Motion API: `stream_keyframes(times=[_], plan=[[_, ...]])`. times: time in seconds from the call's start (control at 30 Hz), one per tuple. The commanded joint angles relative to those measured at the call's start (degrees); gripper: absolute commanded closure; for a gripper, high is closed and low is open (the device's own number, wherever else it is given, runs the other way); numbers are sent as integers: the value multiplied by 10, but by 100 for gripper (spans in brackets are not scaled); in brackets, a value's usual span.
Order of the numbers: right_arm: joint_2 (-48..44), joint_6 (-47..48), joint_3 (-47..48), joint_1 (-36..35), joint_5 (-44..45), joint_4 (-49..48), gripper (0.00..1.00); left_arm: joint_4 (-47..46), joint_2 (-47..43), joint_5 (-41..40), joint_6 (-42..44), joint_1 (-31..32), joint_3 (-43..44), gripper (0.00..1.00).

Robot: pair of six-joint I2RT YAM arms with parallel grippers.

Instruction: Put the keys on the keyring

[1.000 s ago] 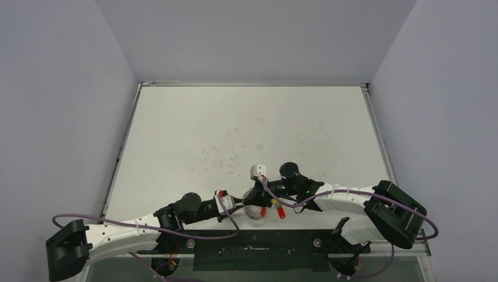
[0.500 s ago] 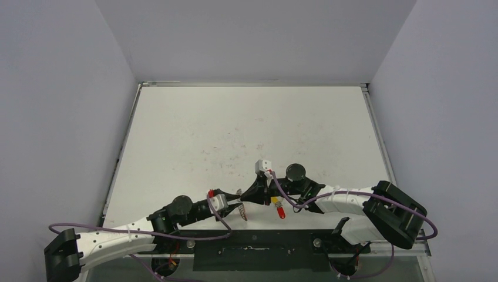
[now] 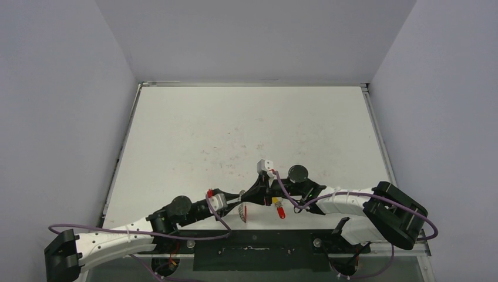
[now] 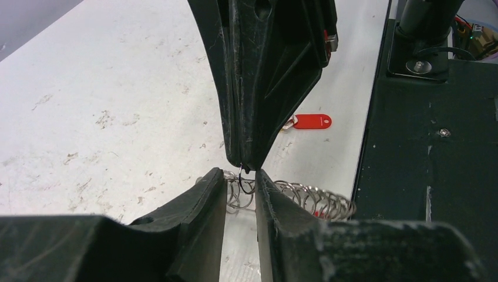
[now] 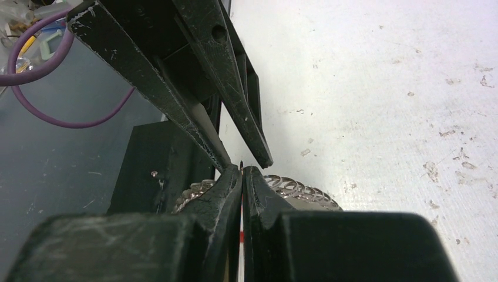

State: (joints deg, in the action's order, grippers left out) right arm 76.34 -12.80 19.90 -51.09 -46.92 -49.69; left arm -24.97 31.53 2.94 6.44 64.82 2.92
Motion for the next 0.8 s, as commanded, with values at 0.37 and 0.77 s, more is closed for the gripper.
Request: stream_keyframes(times=[0.37,0.77], plan=[[-23,-6,6,-4,-18,-82,100,-17,43,-3,9,2,13,83],[-24,0,1,-4,-16,-71,100,-33,-2,-3,13,3,11,78]])
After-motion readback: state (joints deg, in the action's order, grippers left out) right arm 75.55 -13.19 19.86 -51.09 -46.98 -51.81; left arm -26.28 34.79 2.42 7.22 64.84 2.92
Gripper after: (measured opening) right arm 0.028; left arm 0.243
